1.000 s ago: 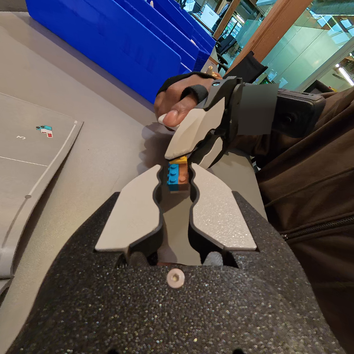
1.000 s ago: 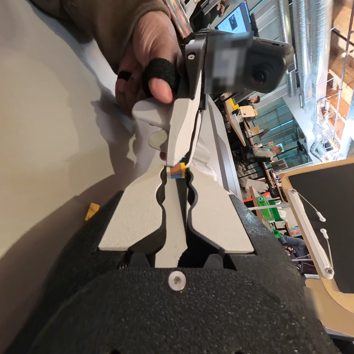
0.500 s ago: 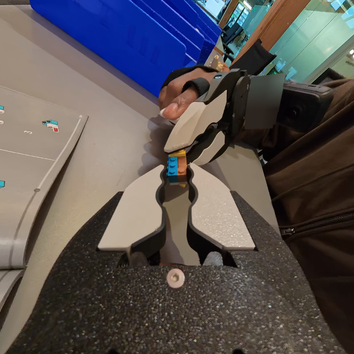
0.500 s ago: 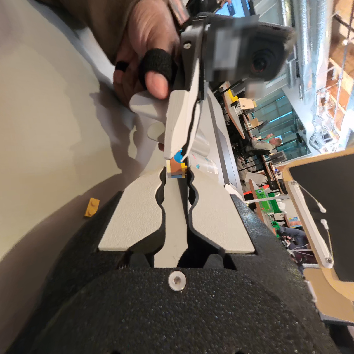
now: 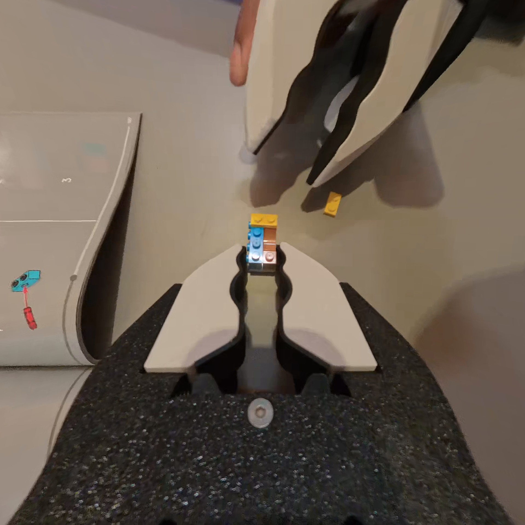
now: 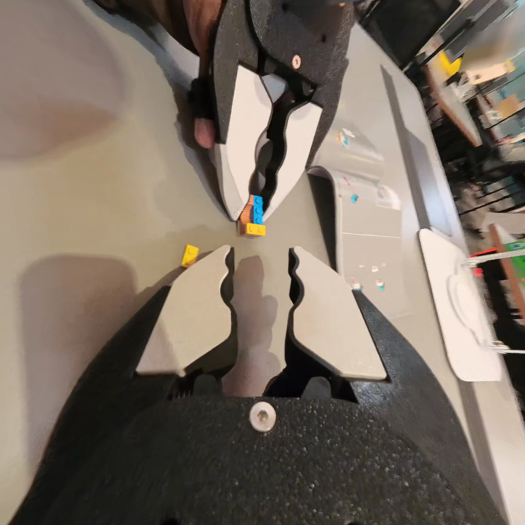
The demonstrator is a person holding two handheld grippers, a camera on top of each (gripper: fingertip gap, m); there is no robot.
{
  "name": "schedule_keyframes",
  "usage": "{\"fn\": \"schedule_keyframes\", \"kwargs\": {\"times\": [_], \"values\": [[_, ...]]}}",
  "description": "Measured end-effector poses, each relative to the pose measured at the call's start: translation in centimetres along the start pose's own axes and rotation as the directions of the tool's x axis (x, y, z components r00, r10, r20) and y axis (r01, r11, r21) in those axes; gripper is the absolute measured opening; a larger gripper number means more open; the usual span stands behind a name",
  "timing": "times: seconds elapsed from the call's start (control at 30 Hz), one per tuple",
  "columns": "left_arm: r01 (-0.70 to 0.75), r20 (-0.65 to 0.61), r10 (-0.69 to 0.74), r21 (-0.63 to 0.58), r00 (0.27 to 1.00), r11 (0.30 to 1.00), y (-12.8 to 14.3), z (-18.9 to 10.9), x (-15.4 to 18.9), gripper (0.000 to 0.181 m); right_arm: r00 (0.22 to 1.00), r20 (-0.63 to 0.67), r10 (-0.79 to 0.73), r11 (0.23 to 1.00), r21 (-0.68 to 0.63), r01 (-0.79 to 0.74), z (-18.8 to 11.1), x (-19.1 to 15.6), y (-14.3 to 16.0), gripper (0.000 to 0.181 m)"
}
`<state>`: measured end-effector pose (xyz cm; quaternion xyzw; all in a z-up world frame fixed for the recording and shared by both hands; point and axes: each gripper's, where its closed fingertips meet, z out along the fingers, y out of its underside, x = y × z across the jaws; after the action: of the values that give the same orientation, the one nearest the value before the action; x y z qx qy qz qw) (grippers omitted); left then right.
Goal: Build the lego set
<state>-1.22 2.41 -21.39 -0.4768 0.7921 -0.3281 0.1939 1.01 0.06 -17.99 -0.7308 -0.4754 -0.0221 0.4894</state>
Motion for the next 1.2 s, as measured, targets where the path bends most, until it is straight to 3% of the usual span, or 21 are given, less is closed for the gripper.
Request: {"fn": "schedule_keyframes", "kwargs": {"times": [0.3,0.43,0.63,0.83,1.13,1.2], "values": [[-0.007,-0.038,0.008,0.016,0.999,1.0,-0.1,-0.4,0.5,0.043,0.972,0.21,0.106,0.994,-0.05,-0.097,-0.5,-3.1,-0.2,0.031],[-0.098,-0.059,0.107,0.143,0.993,0.985,-1.2,-1.6,0.8,0.046,0.962,0.246,0.116,0.991,-0.088,-0.097,-0.4,-3.9,0.4,0.026],[-0.303,-0.084,0.356,0.365,0.931,0.88,-3.2,-3.1,4.0,0.041,0.951,0.279,0.136,0.988,-0.108,-0.11,-0.3,-4.5,0.9,0.018],[-0.337,-0.102,0.395,0.358,0.913,0.871,-2.8,-2.8,4.8,0.034,0.951,0.285,0.123,0.991,-0.09,-0.101,0.2,-4.7,0.5,0.0],[-0.311,-0.137,0.377,0.348,0.916,0.884,-2.3,-3.2,4.5,0.03,0.966,0.253,0.058,0.998,-0.047,-0.047,2.2,-4.4,-1.2,0.0],[-0.308,-0.143,0.374,0.344,0.916,0.887,-2.2,-3.4,4.4,0.03,0.966,0.25,0.06,0.998,-0.035,-0.053,2.2,-4.3,-1.4,0.009]]}}
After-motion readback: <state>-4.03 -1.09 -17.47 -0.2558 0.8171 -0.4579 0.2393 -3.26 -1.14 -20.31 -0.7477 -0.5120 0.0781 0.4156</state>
